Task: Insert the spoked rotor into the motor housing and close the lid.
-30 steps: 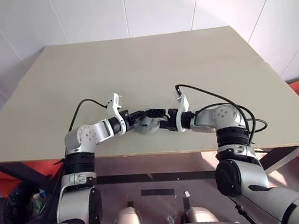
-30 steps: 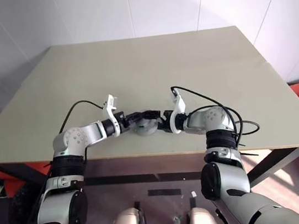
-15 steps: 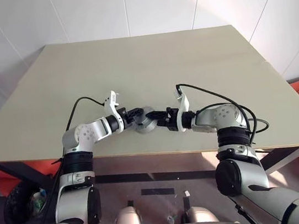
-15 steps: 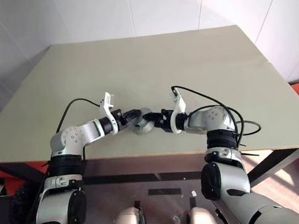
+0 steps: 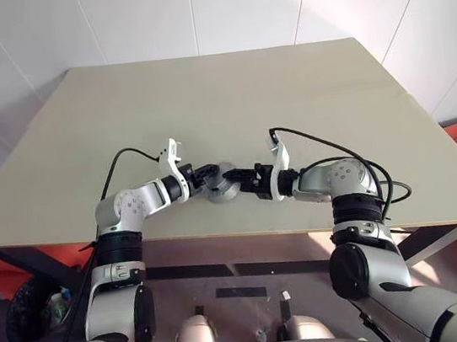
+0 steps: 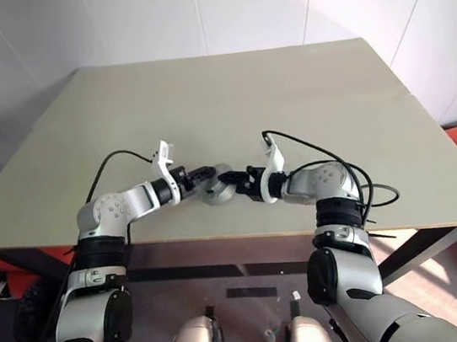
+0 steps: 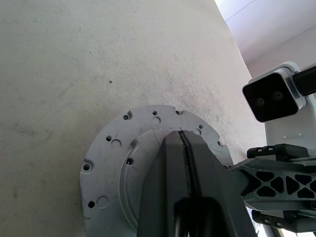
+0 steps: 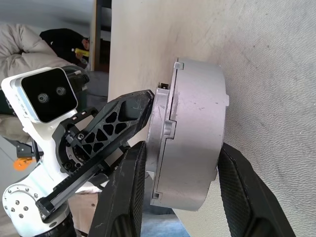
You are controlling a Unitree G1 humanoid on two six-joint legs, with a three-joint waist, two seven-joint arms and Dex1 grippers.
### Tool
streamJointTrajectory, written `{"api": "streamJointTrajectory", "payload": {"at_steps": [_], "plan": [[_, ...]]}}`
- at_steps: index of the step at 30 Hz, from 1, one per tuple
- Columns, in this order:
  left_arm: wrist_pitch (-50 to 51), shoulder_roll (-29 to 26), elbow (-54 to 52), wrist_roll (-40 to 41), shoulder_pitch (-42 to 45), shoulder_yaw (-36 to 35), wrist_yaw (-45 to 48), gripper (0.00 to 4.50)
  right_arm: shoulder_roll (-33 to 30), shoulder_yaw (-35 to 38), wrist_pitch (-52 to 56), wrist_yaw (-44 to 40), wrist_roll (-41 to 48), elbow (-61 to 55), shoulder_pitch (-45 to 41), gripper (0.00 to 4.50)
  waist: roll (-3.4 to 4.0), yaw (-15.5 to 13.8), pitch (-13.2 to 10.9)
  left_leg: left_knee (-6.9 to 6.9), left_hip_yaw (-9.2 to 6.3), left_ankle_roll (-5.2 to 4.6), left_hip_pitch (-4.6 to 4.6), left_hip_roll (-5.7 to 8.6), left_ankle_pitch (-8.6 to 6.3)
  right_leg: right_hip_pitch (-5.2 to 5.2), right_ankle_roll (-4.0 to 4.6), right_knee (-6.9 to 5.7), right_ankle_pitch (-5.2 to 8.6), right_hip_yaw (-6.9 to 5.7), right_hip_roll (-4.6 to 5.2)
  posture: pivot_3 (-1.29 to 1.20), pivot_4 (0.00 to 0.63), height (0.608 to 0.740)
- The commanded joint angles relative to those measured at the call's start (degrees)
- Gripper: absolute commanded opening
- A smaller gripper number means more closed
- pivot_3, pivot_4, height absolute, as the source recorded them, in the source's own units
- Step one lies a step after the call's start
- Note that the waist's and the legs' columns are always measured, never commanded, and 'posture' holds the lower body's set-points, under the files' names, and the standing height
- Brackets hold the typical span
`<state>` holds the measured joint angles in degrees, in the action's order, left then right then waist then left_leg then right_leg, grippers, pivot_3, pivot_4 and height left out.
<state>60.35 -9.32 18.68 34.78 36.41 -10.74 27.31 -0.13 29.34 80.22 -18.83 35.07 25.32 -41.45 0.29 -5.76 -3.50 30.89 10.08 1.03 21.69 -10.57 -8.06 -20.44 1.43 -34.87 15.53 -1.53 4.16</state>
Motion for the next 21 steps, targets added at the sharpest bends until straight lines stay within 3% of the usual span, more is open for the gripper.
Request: {"api": "streamJointTrajectory", "payload": {"at_steps": [1,21], "plan": [[0.98,0.63,2.44,-1.48,-0.99,1.73,-0.91,0.00,2.42,0.63,-1.35,-2.06,5.04,-1.95,-3.91,2.04,0.00,0.00,0.00,0.00,0.00,0.00,0.00,0.00,0.00,0.00,0.00,0.00,0.00,0.00,0.00,0.00,0.000,0.740],[-1.08,0.41,3.14,-1.37,-0.78,0.28,-0.82,0.00,0.79,-2.02,-7.50,-2.21,2.78,0.43,-3.41,2.03,0.00,-1.02,0.00,0.08,-0.02,0.00,0.06,0.01,0.00,-0.01,-0.04,-0.06,-0.03,-0.04,0.01,0.00,0.000,0.740]]}}
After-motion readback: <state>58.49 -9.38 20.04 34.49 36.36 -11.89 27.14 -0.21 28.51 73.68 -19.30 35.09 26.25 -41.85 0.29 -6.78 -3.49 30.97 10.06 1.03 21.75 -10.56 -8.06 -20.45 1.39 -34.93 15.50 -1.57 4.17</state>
